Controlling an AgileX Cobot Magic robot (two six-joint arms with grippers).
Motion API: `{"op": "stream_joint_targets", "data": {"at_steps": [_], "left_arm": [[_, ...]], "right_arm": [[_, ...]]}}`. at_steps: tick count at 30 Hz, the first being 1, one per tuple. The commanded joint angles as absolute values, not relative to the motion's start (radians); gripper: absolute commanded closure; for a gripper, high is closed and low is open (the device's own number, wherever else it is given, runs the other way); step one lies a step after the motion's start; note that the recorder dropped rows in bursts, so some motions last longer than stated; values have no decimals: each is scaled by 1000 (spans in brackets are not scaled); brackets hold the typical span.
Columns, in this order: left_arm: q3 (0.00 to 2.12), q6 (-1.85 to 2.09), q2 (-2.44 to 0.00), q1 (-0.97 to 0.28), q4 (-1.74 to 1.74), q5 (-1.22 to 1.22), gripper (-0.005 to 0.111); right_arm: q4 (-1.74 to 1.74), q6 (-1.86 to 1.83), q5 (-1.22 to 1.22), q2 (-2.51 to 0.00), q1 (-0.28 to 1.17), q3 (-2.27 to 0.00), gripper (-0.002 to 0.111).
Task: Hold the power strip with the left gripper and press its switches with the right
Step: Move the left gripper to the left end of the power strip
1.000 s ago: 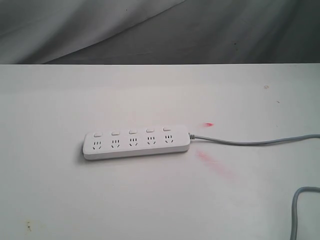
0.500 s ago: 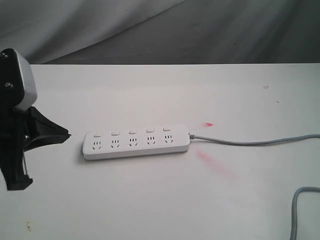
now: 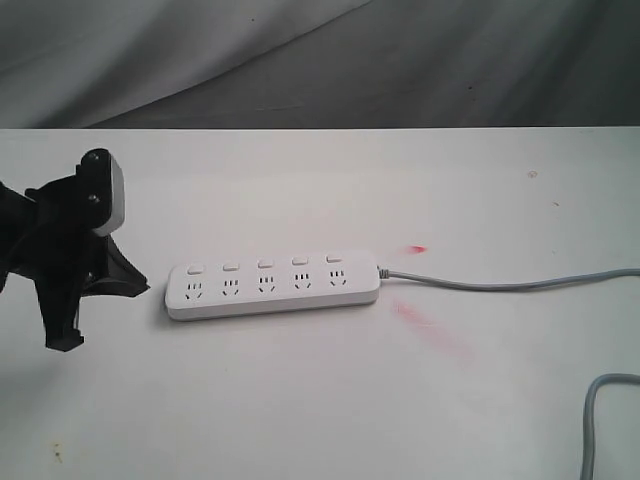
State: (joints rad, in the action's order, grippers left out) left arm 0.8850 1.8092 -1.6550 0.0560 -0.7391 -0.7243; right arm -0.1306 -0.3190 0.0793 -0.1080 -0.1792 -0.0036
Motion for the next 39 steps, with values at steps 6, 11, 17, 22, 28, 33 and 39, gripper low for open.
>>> {"op": "stream_joint_targets", "data": {"at_steps": [6,11,17,22,28,33,39], "left_arm": [[891,1862,-1669,59,-751,-608,92],[891,1862,-1669,59,-751,-596,53],[891,1866,-1669,59,-773,-576,23],[891,1927,-1699,59,-821,-576,22],[891,1975,-1758,46,-828,-579,22],[938,1994,-1811,18,-828,-584,22],[1013,1977,-1875,18,-828,-629,22]], "right_arm": [[-134,-317,81,-109,-188,0,108],[-134,-317,81,-109,-188,0,108],[-134,-317,81,-109,-188,0,108],[-134,-317,81,-109,-188,0,108],[-134,-317,81,-109,-188,0,108],[-134,-317,81,-109,-188,0,108],[-134,-317,81,-109,-188,0,108]]}}
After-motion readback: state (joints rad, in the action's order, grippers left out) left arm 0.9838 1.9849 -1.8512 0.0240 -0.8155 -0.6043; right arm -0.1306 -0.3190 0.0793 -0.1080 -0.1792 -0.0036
